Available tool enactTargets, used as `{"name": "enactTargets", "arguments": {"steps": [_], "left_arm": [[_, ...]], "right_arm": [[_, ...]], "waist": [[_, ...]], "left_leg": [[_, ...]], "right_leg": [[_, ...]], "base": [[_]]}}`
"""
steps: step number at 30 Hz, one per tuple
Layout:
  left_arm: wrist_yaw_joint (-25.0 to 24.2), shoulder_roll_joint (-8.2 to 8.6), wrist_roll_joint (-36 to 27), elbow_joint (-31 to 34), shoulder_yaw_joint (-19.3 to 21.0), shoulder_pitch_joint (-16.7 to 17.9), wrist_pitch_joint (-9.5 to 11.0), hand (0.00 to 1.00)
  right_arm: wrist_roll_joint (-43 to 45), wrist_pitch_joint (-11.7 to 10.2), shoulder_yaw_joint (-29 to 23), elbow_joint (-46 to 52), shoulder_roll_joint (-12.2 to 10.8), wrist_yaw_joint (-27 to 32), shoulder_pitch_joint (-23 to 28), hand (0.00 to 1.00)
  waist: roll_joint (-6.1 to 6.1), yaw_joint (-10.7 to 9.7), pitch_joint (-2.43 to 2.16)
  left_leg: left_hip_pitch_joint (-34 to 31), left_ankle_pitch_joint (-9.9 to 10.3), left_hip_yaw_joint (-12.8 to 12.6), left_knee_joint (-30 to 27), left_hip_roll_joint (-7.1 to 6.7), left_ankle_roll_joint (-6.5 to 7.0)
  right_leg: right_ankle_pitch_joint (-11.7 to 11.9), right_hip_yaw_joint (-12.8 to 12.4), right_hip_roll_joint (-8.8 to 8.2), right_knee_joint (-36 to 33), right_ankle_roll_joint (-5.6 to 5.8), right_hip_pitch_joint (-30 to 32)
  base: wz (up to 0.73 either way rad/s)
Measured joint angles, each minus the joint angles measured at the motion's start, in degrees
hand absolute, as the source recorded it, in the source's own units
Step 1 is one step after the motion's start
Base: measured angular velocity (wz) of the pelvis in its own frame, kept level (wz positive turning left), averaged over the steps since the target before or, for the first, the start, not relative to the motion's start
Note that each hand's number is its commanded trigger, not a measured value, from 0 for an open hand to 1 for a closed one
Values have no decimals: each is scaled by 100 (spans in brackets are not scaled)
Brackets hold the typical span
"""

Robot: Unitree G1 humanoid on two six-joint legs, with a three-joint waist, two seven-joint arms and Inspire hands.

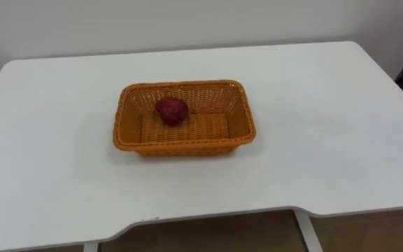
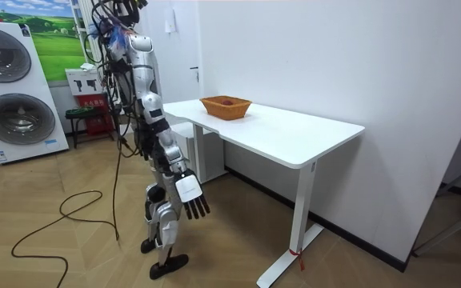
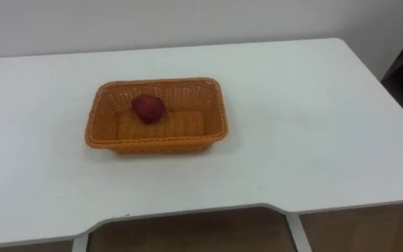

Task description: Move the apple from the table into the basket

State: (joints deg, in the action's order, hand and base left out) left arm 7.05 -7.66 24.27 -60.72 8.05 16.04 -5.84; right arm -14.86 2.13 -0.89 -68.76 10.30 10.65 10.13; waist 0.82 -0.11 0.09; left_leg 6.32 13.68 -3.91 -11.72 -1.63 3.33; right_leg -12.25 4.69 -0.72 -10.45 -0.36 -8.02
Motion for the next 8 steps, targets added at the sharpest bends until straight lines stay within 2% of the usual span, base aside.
{"name": "enactTargets", "arguments": {"steps": [4,8], "left_arm": [[-12,6,-2,-300,-268,-156,-14,0],[-148,27,-2,-371,-285,-177,-65,0]], "right_arm": [[150,-13,278,0,-31,-393,-11,0],[221,-13,413,-4,-50,-790,-32,0]], "waist": [[-6,46,0],[0,54,1]], "left_leg": [[-5,0,16,-8,-4,0],[-6,0,21,-4,-6,0]], "right_leg": [[0,19,-5,18,0,-11],[1,24,-6,62,0,-27]], "base": [[1],[0]]}}
